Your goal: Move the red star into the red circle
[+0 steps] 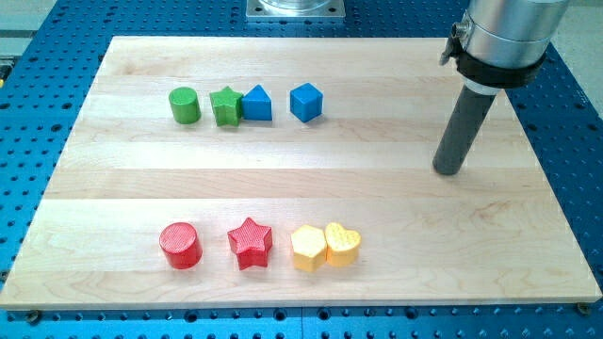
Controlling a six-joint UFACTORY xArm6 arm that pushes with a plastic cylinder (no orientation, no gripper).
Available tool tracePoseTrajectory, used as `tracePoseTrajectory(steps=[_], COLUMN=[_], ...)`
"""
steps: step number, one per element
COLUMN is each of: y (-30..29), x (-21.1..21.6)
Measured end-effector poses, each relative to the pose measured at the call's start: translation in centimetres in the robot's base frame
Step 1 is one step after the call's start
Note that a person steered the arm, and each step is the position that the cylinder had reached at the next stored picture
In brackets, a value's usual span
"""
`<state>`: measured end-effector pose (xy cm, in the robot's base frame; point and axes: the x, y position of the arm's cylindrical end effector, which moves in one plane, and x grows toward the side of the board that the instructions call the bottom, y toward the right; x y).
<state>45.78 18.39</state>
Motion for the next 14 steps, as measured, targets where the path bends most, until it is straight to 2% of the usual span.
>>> tracePoseTrajectory(steps=[2,4,6,7,8,9,11,14], y=[0.0,-5.9,-12.2,-8.2,-1.4,0.6,-4.1,-9.8], x=[0.0,-3.9,-4.3,-2.2,3.7,7.8,13.1,13.1])
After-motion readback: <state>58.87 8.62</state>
